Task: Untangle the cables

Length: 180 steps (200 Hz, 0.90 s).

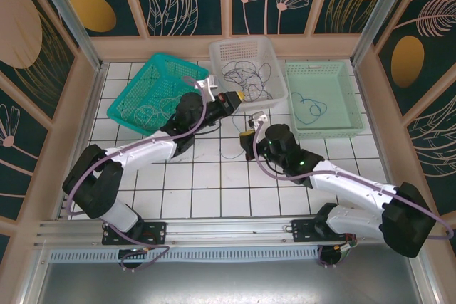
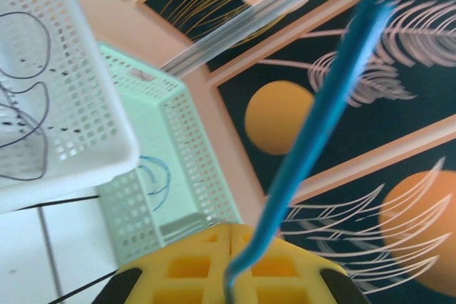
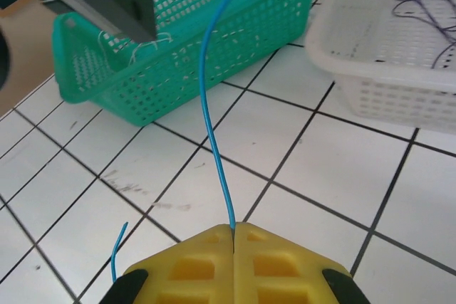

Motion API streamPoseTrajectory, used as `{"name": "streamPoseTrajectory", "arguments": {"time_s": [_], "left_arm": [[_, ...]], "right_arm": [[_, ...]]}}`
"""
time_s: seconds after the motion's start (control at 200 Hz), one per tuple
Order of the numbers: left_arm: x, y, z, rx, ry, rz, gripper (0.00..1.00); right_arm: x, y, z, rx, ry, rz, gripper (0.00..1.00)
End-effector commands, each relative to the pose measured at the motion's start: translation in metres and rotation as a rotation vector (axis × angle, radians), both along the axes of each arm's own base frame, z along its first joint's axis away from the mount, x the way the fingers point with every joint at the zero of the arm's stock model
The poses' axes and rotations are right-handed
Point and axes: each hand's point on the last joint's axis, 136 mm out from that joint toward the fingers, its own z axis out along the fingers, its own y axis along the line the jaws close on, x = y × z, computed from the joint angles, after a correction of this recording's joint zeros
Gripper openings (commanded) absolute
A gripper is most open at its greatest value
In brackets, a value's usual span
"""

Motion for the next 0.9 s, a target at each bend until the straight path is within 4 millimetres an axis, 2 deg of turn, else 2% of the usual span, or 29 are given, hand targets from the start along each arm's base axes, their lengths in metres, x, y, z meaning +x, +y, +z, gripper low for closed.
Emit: {"name": "streamPoseTrajectory", "arguments": {"time_s": [0.0,0.285,0.53,0.571,0.636,0.696,0.746,0.806,0.866,0.896], "left_arm": [[-0.004,-0.001,-0.008,0.157,-0.036,-0.019,0.02],[-0.005,0.000,-0.023,0.319,-0.054,-0.017,0.02],[-0.005,0.007,-0.023,0.386,-0.096,0.002,0.07],[-0.005,0.007,-0.023,0.391,-0.099,0.000,0.14],[-0.004,0.008,-0.022,0.405,-0.108,0.007,0.41],[-0.002,0.013,-0.020,0.421,-0.120,0.033,0.56],[-0.002,0.020,-0.014,0.430,-0.140,0.063,0.76],[-0.002,0.030,-0.008,0.451,-0.165,0.100,0.84],[-0.005,0.040,-0.004,0.477,-0.189,0.124,0.97],[-0.007,0.044,-0.004,0.497,-0.198,0.132,0.98]], "right_arm": [[-0.005,0.007,0.004,0.006,0.019,0.063,0.00],[-0.002,0.007,-0.004,0.037,0.095,0.090,0.00],[-0.001,0.007,-0.010,0.052,0.150,0.138,0.00],[-0.002,0.008,-0.011,0.052,0.156,0.149,0.00],[-0.001,0.009,-0.010,0.060,0.162,0.156,0.00],[0.003,0.005,-0.011,0.073,0.171,0.135,0.00],[0.008,0.001,-0.011,0.095,0.185,0.112,0.00],[0.014,-0.006,-0.012,0.128,0.213,0.076,0.00],[0.024,-0.017,-0.012,0.162,0.235,0.024,0.00],[0.029,-0.023,-0.011,0.182,0.242,0.001,0.00]]}}
